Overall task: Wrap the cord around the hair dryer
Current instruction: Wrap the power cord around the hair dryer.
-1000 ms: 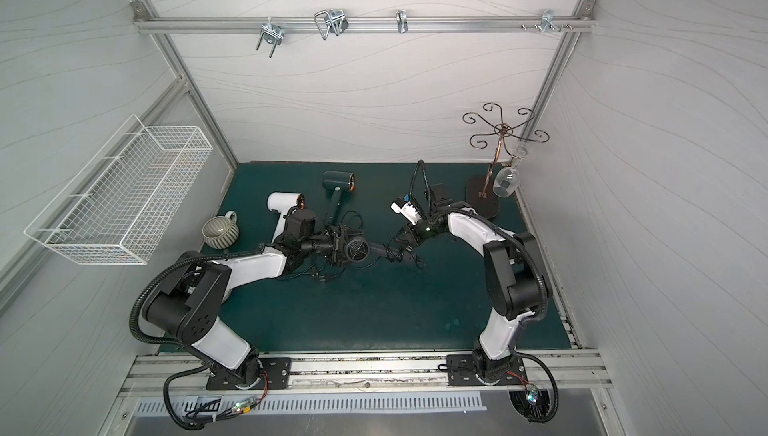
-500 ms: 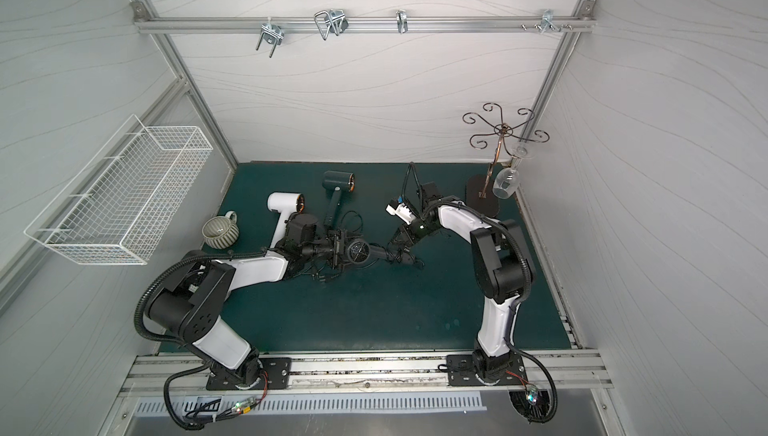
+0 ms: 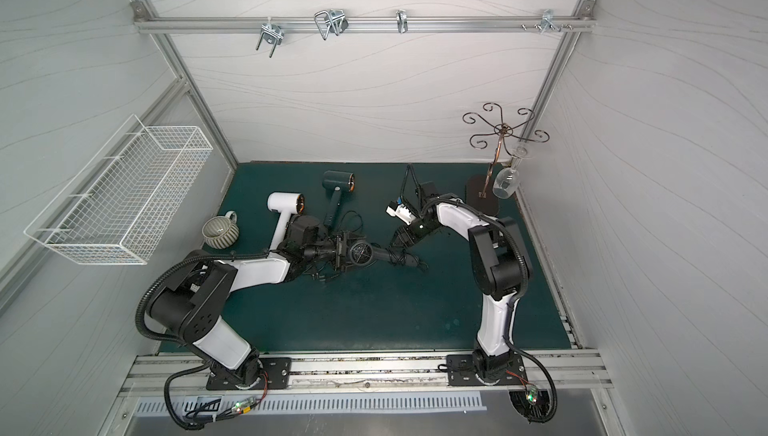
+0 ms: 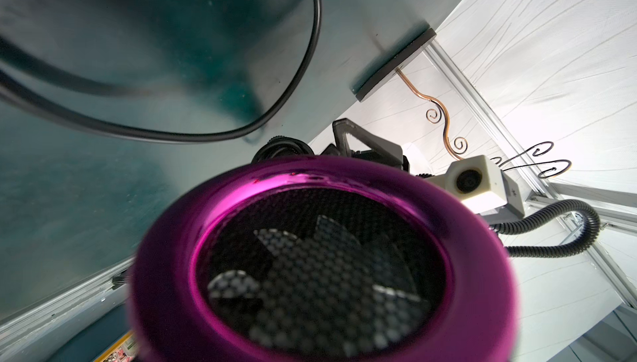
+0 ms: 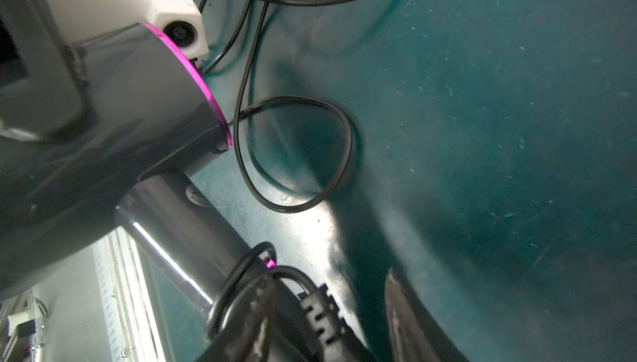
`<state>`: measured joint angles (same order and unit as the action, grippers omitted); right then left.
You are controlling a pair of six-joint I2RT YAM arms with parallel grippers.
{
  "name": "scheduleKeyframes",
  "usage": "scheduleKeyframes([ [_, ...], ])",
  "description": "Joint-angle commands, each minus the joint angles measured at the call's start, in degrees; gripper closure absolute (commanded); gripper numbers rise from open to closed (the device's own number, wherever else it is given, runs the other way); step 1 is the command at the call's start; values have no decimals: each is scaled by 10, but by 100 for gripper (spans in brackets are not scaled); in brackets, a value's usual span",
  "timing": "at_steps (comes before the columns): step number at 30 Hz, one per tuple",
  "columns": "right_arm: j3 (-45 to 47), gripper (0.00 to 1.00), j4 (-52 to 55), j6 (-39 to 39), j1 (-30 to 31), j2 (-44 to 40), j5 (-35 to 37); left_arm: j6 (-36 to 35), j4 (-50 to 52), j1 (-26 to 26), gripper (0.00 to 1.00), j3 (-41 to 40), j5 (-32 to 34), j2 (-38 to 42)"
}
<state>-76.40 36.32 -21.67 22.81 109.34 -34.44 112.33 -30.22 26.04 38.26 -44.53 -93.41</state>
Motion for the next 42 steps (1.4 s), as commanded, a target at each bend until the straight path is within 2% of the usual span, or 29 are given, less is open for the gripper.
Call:
scheduleKeyframes([
  [1,-10,44,26,-20,7,10,9,25,-81,5,100,9,-28,0],
  [11,-18,27,26,-11,4,12,50,32,-90,8,100,6,-28,-2],
  [21,-26,24,20,5,-13,6,61,40,-100,11,100,1,-25,-10],
  [31,-26,19,46,-5,-49,2,29,60,-121,13,100,0,-19,-19],
  [42,-45,16,107,0,-52,35,66,128,-183,34,100,-1,9,-41],
])
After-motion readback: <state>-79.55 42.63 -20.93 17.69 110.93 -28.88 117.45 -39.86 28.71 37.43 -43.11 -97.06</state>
